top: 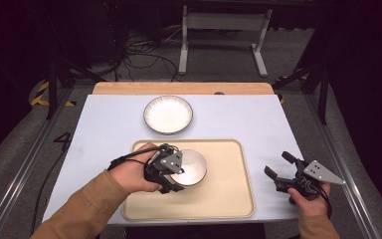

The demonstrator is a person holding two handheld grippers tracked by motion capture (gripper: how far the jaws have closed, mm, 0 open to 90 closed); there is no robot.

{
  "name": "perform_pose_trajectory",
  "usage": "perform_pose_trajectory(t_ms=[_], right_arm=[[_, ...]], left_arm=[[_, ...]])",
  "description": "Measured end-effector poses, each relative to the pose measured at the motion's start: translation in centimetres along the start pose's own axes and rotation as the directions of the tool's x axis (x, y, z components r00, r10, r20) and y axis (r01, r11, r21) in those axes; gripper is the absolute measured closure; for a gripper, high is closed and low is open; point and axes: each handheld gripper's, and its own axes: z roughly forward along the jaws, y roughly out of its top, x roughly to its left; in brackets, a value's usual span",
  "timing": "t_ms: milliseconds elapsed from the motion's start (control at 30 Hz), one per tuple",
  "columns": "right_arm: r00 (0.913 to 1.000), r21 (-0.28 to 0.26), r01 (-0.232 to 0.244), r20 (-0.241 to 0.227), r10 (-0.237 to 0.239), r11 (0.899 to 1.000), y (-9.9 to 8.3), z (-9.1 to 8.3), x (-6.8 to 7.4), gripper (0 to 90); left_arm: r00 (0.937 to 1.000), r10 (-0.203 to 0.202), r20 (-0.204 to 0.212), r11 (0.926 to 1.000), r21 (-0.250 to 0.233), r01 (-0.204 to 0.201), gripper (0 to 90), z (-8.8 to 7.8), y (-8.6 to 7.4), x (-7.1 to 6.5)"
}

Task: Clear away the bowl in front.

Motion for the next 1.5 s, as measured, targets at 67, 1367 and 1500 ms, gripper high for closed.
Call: perform_pose_trajectory(t_ms=[67, 1367, 1500], right_arm=[[1.0000, 0.000, -0.002, -0.002, 0.002, 1.000, 0.1, 0.2, -0.1, 8.5], [0.9992, 0.019, 0.010, -0.040, -0.009, 1.000, 1.4, 2.3, -1.1, 7.9], [0.9993, 0.018, 0.006, -0.037, -0.005, 1.000, 1.4, 2.1, -1.2, 7.8]], left_arm=[[0.9996, -0.018, -0.021, 0.9997, -0.014, 0.018, 47.3, -0.4, -0.3, 0.0], [0.8664, -0.419, -0.272, 0.8013, -0.560, 0.211, 19.5, -6.0, -11.0, -1.4], [0.8406, -0.475, -0.260, 0.7585, -0.605, 0.242, 18.0, -6.1, -12.6, -1.4]])
